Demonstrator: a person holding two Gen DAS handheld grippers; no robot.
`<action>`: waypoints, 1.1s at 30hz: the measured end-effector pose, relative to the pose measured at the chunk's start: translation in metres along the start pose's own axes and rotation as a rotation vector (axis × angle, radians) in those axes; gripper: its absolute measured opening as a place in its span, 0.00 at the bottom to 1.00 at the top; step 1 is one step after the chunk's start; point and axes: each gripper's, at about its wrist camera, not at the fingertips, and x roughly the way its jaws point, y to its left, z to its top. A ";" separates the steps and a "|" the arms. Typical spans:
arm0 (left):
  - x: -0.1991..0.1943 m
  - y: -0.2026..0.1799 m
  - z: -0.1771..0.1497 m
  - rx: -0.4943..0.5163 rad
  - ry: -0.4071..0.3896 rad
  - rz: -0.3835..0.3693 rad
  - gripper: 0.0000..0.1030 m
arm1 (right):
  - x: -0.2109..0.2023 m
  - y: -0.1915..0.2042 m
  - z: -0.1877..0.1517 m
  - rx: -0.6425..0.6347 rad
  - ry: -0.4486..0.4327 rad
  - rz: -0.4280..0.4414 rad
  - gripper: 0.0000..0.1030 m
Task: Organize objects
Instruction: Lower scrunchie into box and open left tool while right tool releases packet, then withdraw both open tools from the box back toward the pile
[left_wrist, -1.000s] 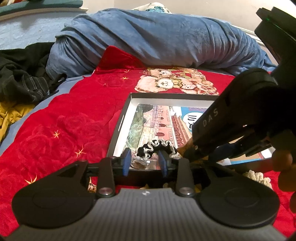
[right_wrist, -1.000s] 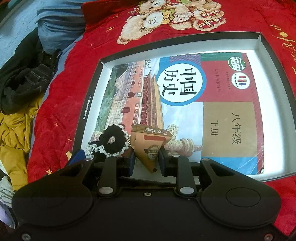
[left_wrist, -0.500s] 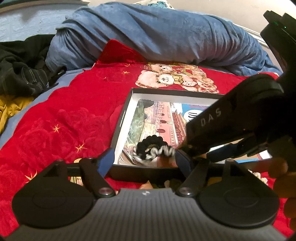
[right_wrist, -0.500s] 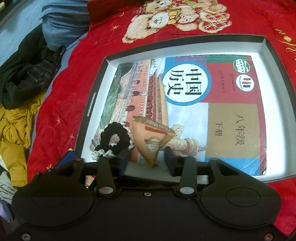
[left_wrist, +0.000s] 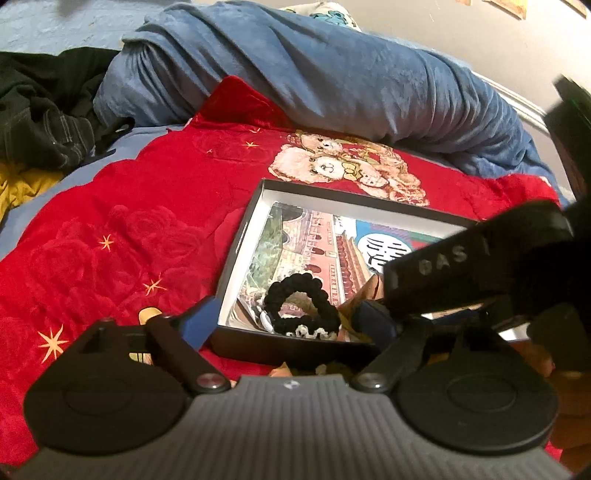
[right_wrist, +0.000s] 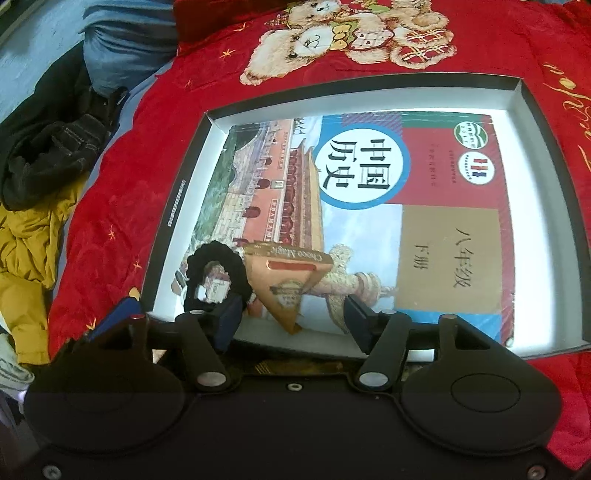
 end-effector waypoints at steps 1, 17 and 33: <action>-0.001 0.001 0.001 -0.006 0.000 -0.012 0.90 | -0.003 -0.002 -0.002 0.000 -0.009 0.010 0.60; -0.024 -0.012 -0.003 0.053 -0.080 -0.028 1.00 | -0.051 -0.029 -0.021 -0.017 -0.114 0.034 0.69; -0.029 -0.046 -0.036 0.195 -0.120 -0.012 1.00 | -0.082 -0.068 -0.040 -0.006 -0.163 0.022 0.69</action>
